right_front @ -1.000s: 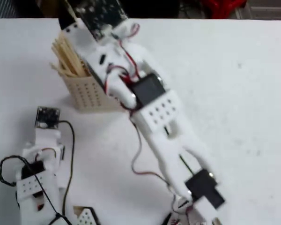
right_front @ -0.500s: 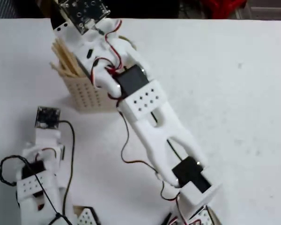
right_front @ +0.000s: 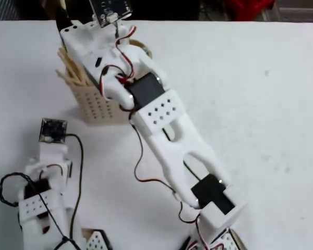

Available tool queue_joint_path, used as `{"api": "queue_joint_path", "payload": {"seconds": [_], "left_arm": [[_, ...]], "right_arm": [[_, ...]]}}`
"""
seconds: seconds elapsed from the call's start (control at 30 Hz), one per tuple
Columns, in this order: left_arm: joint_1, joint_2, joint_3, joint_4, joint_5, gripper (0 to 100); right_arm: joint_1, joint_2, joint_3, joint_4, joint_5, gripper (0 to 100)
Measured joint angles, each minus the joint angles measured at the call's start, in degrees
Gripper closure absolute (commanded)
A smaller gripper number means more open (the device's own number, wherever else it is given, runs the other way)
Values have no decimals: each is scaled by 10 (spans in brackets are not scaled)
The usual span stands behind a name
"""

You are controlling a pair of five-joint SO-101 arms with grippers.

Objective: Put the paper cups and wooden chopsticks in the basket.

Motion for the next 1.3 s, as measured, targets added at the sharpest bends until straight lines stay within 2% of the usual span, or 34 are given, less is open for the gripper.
{"api": "queue_joint_path", "payload": {"seconds": [0.13, 0.27, 0.37, 0.47, 0.5, 0.57, 0.7, 1.0, 1.1, 1.3], "left_arm": [[0, 0, 0, 0, 0, 827], [0, 0, 0, 0, 0, 827], [0, 0, 0, 0, 0, 827], [0, 0, 0, 0, 0, 827], [0, 0, 0, 0, 0, 827], [0, 0, 0, 0, 0, 827], [0, 0, 0, 0, 0, 827], [0, 0, 0, 0, 0, 826], [4, 0, 0, 0, 0, 825], [17, 0, -24, 12, 0, 827]], "right_arm": [[0, 0, 0, 19, -4, 738], [0, 0, -8, 62, -4, 748], [0, -1, -10, 94, -4, 812], [0, -14, -10, 143, -4, 982], [0, -25, -10, 165, -4, 989], [0, -56, -10, 224, -4, 940], [0, -122, -11, 364, -4, 987], [0, -218, -10, 635, -4, 981], [0, -265, 44, 651, -4, 981], [4, -433, 273, 651, -4, 981]]}}
